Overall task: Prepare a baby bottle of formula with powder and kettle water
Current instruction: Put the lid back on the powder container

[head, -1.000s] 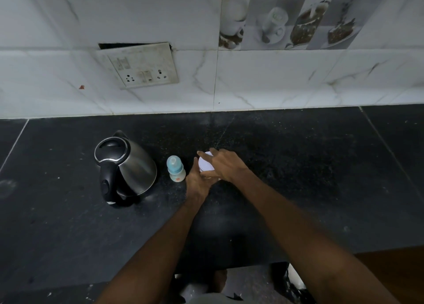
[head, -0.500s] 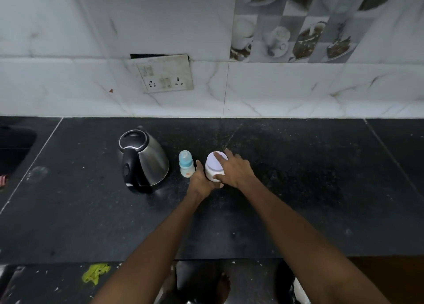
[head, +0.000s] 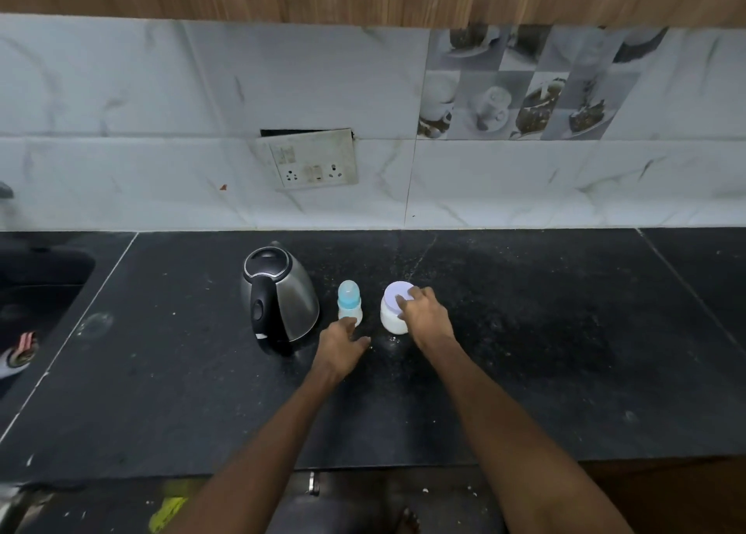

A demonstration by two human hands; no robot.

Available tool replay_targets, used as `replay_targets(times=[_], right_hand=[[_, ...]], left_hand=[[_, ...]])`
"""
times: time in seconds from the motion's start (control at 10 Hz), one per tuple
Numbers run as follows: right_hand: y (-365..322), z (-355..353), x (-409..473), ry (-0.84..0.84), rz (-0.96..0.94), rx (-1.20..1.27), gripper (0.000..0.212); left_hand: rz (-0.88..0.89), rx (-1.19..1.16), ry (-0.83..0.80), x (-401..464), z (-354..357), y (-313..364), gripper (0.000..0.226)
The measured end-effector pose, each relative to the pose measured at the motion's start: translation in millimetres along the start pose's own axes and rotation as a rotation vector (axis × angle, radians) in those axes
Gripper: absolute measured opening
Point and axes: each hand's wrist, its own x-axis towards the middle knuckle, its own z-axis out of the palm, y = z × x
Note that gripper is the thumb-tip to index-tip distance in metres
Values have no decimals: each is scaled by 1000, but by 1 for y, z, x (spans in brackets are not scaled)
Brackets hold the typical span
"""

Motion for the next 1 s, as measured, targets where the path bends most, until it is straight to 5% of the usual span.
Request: replay_targets(times=[0.7, 1.0], right_hand=[[18, -4, 12, -51, -145, -81, 50], [-12, -58, -4, 240, -48, -19, 48]], left_hand=[[99, 76, 9, -5, -6, 2, 39], [335, 149, 251, 2, -62, 47, 39]])
